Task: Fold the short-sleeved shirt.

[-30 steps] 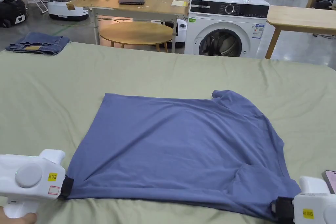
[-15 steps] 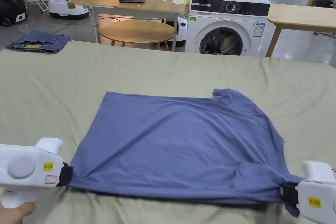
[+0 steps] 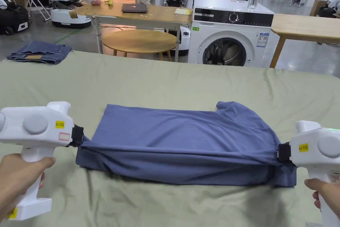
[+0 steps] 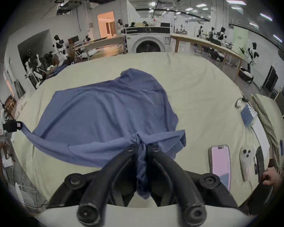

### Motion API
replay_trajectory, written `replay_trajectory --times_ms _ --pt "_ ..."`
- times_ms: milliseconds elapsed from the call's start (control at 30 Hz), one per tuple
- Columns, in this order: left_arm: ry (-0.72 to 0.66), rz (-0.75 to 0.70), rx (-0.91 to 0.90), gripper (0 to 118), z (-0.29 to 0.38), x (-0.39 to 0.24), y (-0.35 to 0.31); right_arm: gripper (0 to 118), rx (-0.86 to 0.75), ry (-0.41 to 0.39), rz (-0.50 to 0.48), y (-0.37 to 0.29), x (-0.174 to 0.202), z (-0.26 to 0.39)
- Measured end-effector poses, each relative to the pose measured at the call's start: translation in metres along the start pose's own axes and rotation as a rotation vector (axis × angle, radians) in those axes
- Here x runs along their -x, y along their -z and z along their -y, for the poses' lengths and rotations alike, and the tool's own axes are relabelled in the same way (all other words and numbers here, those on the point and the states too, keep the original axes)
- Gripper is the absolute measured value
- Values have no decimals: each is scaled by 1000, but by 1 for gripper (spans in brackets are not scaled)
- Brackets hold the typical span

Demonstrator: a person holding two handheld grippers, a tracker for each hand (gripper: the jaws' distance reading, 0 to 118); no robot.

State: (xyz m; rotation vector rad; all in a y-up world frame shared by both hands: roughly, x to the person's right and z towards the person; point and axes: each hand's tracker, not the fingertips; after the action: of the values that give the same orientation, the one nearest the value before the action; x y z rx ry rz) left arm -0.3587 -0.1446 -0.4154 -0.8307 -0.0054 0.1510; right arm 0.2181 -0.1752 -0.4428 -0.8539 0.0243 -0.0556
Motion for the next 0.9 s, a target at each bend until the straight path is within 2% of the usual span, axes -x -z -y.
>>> replay_trajectory --times_ms 167,300,600,667,700,733,767,800,900 --pt "24 -24 50 2 -35 -1 53 8 88 38 -21 59 -6 -29" --pt "19 -26 115 2 -49 2 91 8 135 32 -21 94 -5 -39" --pt "-1 -41 183 2 -50 -6 125 12 159 10 -6 120 2 -46" --pt "5 -44 182 4 -51 -11 122 21 94 0 29 112 5 -48" --pt "12 -44 167 14 -50 -13 115 29 55 1 41 105 7 -49" --pt "13 -34 140 30 -49 -15 108 43 3 0 48 96 10 -49" --pt "7 -16 105 33 -48 -17 99 52 -53 -7 47 85 11 -49" --pt "10 -6 74 34 -49 -18 90 55 -92 -16 54 75 15 -48" --pt "21 15 -52 36 -34 -29 53 55 -192 -36 37 48 26 -38"
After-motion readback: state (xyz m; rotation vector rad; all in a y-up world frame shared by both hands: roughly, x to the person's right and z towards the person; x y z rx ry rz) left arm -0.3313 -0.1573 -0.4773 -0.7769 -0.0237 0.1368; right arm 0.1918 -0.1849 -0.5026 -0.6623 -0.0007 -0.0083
